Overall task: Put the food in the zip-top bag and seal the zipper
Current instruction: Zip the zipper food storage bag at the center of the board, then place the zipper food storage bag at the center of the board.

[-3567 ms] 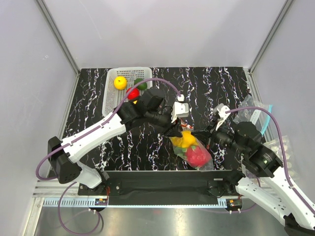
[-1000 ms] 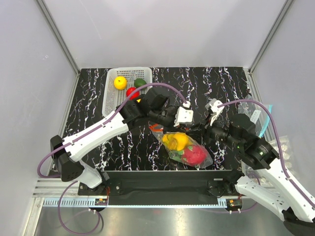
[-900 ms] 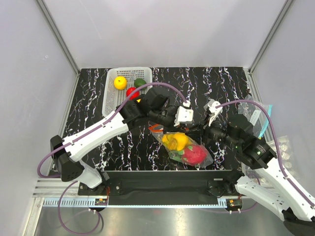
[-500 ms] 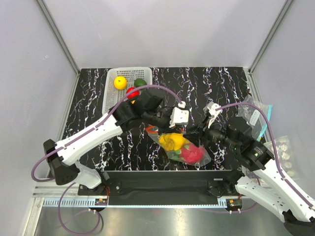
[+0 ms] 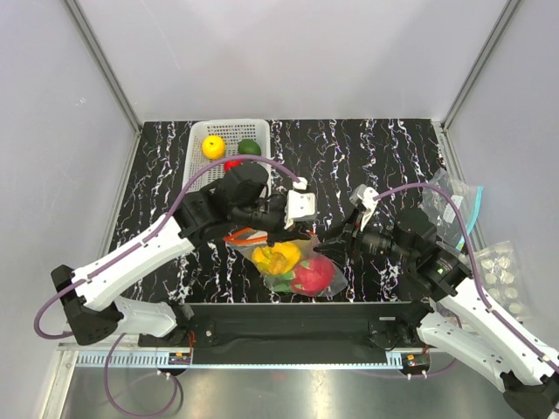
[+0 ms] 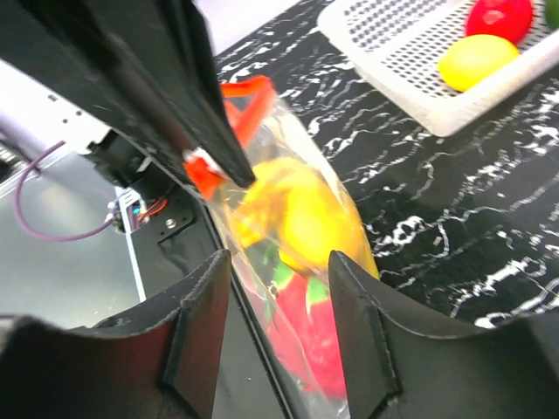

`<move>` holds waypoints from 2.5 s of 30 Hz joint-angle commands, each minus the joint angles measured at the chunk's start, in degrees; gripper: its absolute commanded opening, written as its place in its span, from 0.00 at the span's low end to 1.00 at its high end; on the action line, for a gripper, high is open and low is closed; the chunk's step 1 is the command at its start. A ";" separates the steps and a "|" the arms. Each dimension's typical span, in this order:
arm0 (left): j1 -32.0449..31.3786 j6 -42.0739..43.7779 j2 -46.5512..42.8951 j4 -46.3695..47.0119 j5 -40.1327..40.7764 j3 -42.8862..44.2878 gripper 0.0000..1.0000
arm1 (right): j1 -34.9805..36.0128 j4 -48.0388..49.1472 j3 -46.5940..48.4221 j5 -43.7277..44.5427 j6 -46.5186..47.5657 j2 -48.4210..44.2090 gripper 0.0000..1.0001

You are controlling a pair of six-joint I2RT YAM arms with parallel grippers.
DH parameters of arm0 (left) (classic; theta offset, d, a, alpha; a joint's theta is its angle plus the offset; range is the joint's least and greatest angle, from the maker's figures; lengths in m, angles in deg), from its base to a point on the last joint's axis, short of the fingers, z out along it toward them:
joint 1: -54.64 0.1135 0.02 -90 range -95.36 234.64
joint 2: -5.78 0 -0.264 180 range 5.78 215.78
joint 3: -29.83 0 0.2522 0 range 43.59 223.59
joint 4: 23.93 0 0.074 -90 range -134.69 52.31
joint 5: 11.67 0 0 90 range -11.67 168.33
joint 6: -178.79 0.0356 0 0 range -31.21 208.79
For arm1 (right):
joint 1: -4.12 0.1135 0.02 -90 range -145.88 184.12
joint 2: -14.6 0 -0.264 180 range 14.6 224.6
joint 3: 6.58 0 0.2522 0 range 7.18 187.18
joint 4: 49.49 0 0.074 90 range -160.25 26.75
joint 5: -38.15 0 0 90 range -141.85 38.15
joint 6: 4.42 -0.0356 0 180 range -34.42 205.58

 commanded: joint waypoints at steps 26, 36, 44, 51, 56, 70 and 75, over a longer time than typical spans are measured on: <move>0.78 -6.79 2.26 1.36 1.40 2.65 0.00 | 1.52 3.94 -3.81 9.00 0.55 -10.96 0.00; 4.03 -8.90 2.70 1.18 -0.35 2.91 0.00 | 1.51 -0.71 -1.88 24.28 -1.29 -19.48 0.00; 5.61 -9.52 3.32 0.92 -0.53 2.83 0.00 | 1.51 -8.80 0.93 53.01 -4.19 -26.60 0.00; 6.40 -9.70 4.28 -0.04 -0.18 3.18 0.00 | 1.60 -14.58 3.66 71.55 -6.91 -29.86 0.00; 7.02 -9.78 4.99 -1.01 2.28 3.44 0.00 | 1.69 -18.91 6.12 80.19 -10.00 -31.43 0.00; 14.48 -14.00 6.22 2.15 11.14 1.95 0.00 | 1.60 -8.74 2.61 63.08 -7.45 -16.53 0.00; 20.46 -16.72 6.57 0.66 19.33 2.74 0.02 | 1.51 -1.26 2.69 58.58 -7.54 -6.94 0.00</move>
